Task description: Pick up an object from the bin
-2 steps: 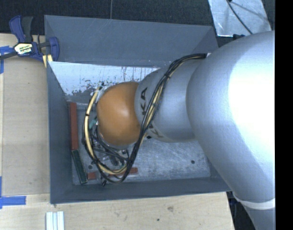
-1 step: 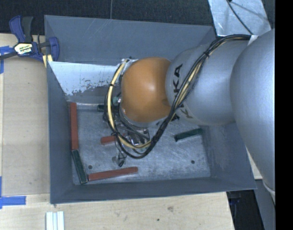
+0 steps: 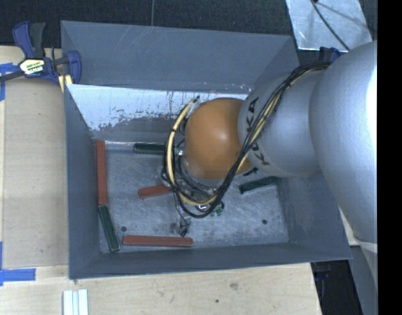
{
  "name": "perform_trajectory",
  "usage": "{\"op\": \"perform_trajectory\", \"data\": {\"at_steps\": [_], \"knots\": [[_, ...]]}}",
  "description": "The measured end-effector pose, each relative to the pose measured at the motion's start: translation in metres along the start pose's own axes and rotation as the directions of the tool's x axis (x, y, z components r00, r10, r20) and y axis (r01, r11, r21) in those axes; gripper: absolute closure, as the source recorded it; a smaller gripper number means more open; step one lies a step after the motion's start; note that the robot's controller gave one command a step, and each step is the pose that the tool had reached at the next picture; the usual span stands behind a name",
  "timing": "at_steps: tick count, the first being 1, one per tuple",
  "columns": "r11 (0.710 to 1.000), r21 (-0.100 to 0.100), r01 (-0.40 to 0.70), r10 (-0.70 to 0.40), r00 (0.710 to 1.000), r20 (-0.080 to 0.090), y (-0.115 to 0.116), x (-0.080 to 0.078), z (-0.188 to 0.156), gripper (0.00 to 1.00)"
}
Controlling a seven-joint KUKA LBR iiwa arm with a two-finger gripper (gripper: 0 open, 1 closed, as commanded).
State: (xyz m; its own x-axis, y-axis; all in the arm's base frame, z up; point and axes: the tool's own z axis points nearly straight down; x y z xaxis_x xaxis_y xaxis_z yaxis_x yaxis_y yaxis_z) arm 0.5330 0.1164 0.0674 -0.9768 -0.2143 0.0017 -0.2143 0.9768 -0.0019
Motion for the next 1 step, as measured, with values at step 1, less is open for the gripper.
{"op": "perform_trajectory", "data": {"at_steps": [1], "knots": [[1.000,-0.003,0.002,-0.002,1.000,0.008,0.0034,-0.0025,-0.0042,1.00]]}}
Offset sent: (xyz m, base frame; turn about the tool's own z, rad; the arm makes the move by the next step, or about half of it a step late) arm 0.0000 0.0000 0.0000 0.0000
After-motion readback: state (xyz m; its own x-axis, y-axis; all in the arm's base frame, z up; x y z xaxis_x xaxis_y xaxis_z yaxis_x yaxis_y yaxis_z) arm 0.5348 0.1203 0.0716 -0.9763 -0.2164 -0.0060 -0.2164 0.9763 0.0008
